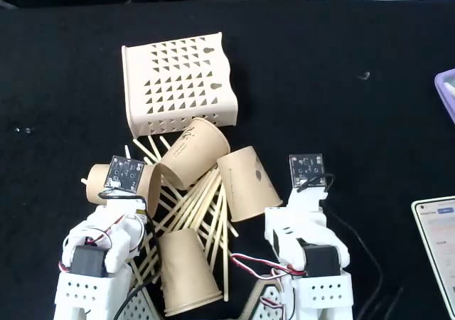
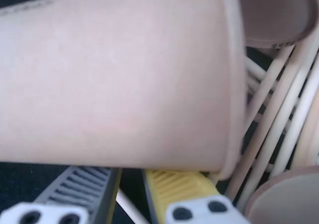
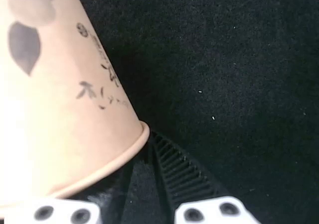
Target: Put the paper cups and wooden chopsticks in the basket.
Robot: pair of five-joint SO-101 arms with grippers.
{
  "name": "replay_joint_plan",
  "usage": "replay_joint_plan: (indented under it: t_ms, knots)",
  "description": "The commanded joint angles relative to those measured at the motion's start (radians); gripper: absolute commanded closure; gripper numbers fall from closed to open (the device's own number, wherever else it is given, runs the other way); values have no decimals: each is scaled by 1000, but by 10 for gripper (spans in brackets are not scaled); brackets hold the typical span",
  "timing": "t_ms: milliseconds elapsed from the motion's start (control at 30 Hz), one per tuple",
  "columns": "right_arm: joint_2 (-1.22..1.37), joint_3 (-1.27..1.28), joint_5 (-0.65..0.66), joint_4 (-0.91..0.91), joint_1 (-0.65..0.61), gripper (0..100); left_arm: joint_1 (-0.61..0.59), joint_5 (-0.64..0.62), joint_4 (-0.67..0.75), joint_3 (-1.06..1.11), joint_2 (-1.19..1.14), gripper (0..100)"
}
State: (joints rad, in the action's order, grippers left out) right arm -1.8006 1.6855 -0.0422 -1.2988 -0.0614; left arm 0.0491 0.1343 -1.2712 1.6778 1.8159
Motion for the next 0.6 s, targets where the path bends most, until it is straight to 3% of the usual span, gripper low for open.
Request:
replay_joint_plan:
  t_ms: [0,367,433,567]
  knots:
    - [-94,-2,-9,-6,11,986,59,0,-2,21,8,970]
    - [-94,-2,-9,-6,9,986,156,8,-2,21,8,969]
    - [-94,-2,-9,-6,9,986,91,8,-2,22,8,970]
    - [-94,-2,-2,-3,9,986,-168,9,55,-8,8,967]
